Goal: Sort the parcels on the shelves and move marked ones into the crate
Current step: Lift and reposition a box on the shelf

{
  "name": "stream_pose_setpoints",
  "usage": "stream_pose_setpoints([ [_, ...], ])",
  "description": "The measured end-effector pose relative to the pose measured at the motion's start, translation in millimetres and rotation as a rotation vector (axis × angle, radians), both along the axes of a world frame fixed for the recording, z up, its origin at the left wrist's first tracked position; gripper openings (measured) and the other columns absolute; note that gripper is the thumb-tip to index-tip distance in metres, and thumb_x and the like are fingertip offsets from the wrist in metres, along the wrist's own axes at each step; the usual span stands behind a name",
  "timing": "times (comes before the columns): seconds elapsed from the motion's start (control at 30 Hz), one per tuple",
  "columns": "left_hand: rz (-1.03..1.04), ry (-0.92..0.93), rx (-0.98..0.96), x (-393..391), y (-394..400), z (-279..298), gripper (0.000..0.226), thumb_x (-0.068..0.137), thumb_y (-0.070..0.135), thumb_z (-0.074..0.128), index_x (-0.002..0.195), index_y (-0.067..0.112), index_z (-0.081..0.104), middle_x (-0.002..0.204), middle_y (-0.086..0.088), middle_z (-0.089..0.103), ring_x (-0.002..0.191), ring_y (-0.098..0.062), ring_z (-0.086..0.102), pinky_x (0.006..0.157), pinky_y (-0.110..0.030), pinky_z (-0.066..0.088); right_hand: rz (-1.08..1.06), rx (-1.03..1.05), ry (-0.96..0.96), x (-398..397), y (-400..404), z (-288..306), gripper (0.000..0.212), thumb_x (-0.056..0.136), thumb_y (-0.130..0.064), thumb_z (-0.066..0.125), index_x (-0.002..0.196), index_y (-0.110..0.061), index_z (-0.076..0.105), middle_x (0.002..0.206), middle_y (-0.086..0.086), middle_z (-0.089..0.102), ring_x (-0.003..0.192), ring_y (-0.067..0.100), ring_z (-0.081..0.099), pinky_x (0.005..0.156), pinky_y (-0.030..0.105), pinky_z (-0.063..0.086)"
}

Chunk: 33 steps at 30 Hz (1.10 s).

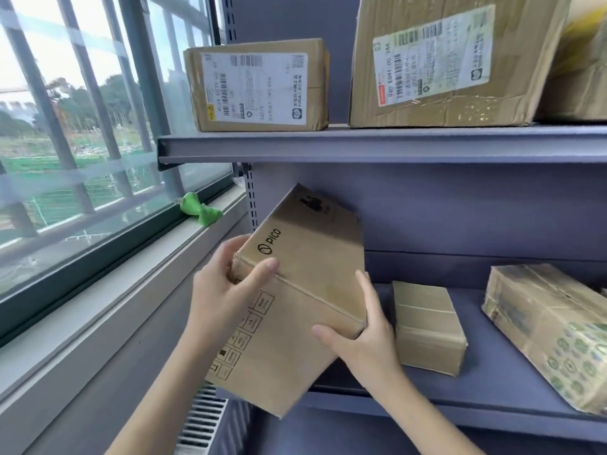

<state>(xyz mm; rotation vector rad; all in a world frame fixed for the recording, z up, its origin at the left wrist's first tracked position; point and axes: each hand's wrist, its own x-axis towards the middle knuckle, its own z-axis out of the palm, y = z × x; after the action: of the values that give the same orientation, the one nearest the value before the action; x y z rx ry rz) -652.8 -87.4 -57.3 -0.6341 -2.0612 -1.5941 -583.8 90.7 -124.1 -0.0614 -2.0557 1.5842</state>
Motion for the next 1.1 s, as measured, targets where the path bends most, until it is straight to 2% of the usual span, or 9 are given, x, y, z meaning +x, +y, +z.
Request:
stream_pose_setpoints([
  [0.17,-0.112,-0.042,-0.032,-2.0,-8.0,-7.9,0.034,0.07,0.064,0.052,0.104,0.062,0.051,0.094,0.03,0.065,0.087,0.007,0.061,0.074,-0.014,0.048,0.027,-0.012,0.009,-0.9,11.2,-6.8,0.102,0.054,-0.031,0.086,0.132,-0.054,0.026,0.139,-0.03,0.036,0.115,-0.026,0.035,0.086,0.0,0.035],
  [0.33,-0.181,-0.317,-0.016,-15.1,-46.6,-50.7,0.06,0.083,0.072,0.025,0.113,0.036,0.062,0.113,0.009,0.067,0.107,-0.011,0.061,0.09,-0.043,0.048,0.026,0.014,-0.002,-3.9,20.5,-4.2,0.094,0.047,-0.043,0.081,0.127,-0.055,0.033,0.133,-0.035,0.042,0.119,-0.017,0.039,0.095,0.013,0.037],
  [0.43,-0.055,-0.515,-0.067,-30.2,-63.5,-88.2,0.058,0.087,0.062,0.027,0.114,0.023,0.061,0.118,0.002,0.062,0.11,-0.017,0.056,0.099,-0.046,0.042,0.02,0.034,-0.007,-1.7,26.3,-3.4,0.087,0.049,-0.035,0.082,0.121,-0.055,0.036,0.114,-0.05,0.045,0.108,-0.024,0.043,0.078,-0.002,0.037],
  [0.53,0.014,-0.637,-0.085,-37.6,-64.9,-114.3,0.036,0.093,0.049,0.035,0.106,0.025,0.059,0.118,0.001,0.059,0.1,-0.008,0.055,0.09,-0.036,0.042,0.012,0.122,-0.068,4.9,31.3,3.4,0.1,0.045,-0.047,0.088,0.126,-0.055,0.03,0.132,-0.045,0.032,0.117,-0.019,0.036,0.091,0.008,0.031],
  [0.63,-0.001,-0.718,-0.059,-38.8,-61.1,-124.8,0.043,0.091,0.057,0.033,0.098,0.027,0.064,0.106,0.002,0.065,0.096,-0.012,0.059,0.083,-0.039,0.048,-0.012,0.3,-0.192,9.8,41.8,15.8,0.108,0.051,-0.053,0.08,0.141,-0.039,0.022,0.145,-0.035,0.009,0.126,-0.012,0.019,0.102,0.021,0.023],
  [0.73,0.002,-0.656,-0.034,-38.3,-55.4,-126.0,0.042,0.092,0.05,0.036,0.072,0.027,0.065,0.086,-0.002,0.07,0.07,-0.006,0.064,0.059,-0.025,0.051,-0.031,0.404,-0.281,13.8,50.5,24.3,0.106,0.059,-0.05,0.078,0.145,-0.032,0.019,0.148,-0.029,0.01,0.13,-0.002,0.022,0.106,0.025,0.025],
  [0.83,0.027,-0.622,0.084,-37.2,-48.1,-121.3,0.033,0.089,0.045,0.047,0.071,0.029,0.069,0.077,0.001,0.071,0.058,-0.002,0.065,0.044,-0.018,0.048,-0.057,0.474,-0.356,17.6,55.0,27.9,0.106,0.061,-0.053,0.075,0.146,-0.03,0.016,0.153,-0.021,0.012,0.136,0.006,0.025,0.107,0.027,0.025],
  [1.03,0.004,-0.596,0.133,-39.4,-43.7,-105.3,0.035,0.066,0.061,0.051,0.073,0.032,0.068,0.08,-0.003,0.069,0.076,-0.022,0.059,0.071,-0.041,0.048,-0.086,0.519,-0.415,23.3,53.3,22.5,0.107,0.065,-0.051,0.074,0.148,-0.027,0.011,0.155,-0.012,0.013,0.139,0.011,0.022,0.107,0.024,0.021],
  [1.1,0.009,-0.575,0.078,-40.4,-43.4,-99.9,0.051,0.064,0.065,0.051,0.091,0.025,0.067,0.094,-0.005,0.068,0.088,-0.023,0.062,0.08,-0.044,0.05,-0.082,0.466,-0.435,24.3,50.6,17.7,0.109,0.065,-0.05,0.075,0.148,-0.027,0.009,0.155,-0.009,0.017,0.139,0.013,0.024,0.11,0.029,0.021],
])
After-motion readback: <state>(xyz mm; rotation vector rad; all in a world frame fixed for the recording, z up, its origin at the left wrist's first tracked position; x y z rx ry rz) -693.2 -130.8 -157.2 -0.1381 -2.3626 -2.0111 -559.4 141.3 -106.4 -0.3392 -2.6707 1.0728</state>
